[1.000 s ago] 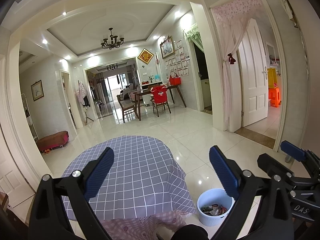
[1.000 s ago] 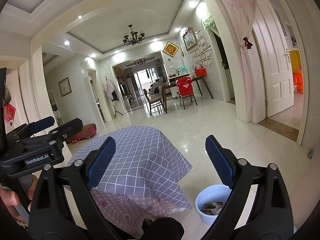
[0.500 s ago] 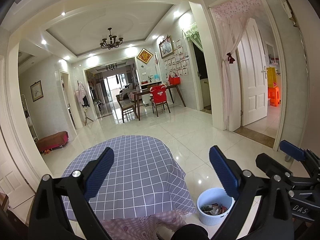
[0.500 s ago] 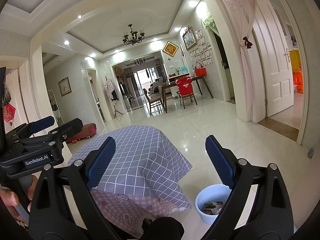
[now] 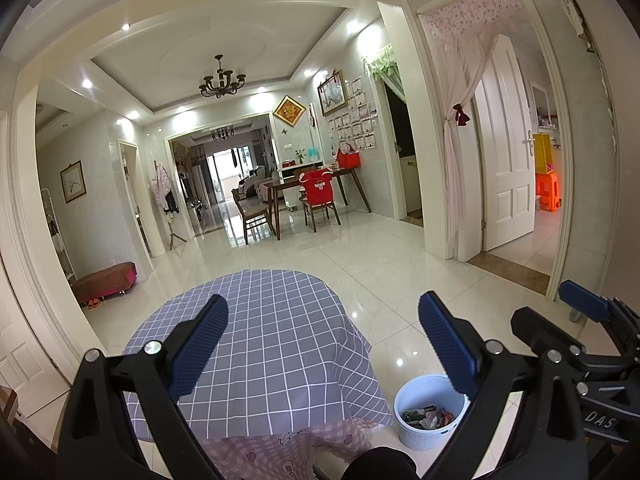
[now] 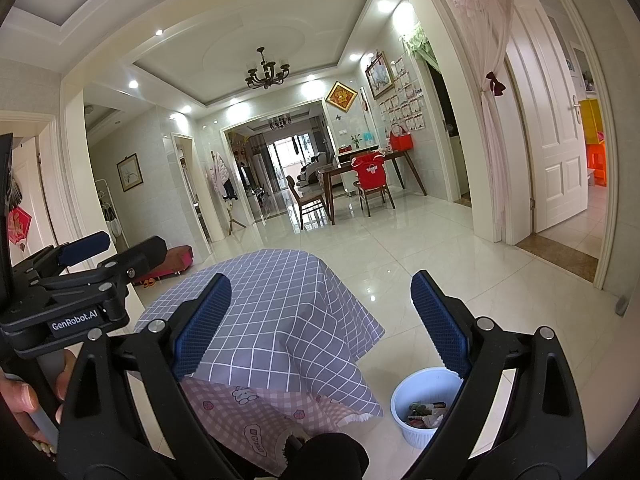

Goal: Collect trash

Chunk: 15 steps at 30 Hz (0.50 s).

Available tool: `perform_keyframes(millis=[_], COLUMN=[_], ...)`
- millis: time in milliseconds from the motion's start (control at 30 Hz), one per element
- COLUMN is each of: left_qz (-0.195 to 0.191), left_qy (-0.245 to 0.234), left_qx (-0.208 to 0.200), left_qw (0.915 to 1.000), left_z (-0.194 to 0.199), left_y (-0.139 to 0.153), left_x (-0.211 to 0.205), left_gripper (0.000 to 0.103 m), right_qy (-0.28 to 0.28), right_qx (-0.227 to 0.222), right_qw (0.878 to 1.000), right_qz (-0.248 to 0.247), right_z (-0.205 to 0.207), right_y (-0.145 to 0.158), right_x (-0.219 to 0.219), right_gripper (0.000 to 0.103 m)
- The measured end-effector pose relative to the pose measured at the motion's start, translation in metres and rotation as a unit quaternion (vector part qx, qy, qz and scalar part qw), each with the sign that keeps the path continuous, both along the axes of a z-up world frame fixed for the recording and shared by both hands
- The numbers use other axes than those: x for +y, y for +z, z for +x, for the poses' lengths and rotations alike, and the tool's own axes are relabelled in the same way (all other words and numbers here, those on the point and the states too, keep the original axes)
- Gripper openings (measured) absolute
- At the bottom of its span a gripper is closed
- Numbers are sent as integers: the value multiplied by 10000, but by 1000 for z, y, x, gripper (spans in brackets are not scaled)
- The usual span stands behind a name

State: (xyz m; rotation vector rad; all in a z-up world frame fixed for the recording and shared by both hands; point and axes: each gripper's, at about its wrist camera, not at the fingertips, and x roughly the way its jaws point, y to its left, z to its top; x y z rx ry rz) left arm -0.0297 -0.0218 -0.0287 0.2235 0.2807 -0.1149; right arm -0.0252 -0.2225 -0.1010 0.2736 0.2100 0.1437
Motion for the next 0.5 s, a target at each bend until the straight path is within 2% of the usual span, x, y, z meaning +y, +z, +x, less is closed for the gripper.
perform_keyframes(millis=[500], left_qz=[18], left_qy=[-12], left_qx=[2], left_qw=[10000], left_z=[2], left_y=[0], left_x=[-4], left_gripper=[94], right_qy=[11], right_qx=[11], right_qw=[10000], right_qz=[8], right_z=[1], right_y=[0], right_x=[1], right_gripper=[90])
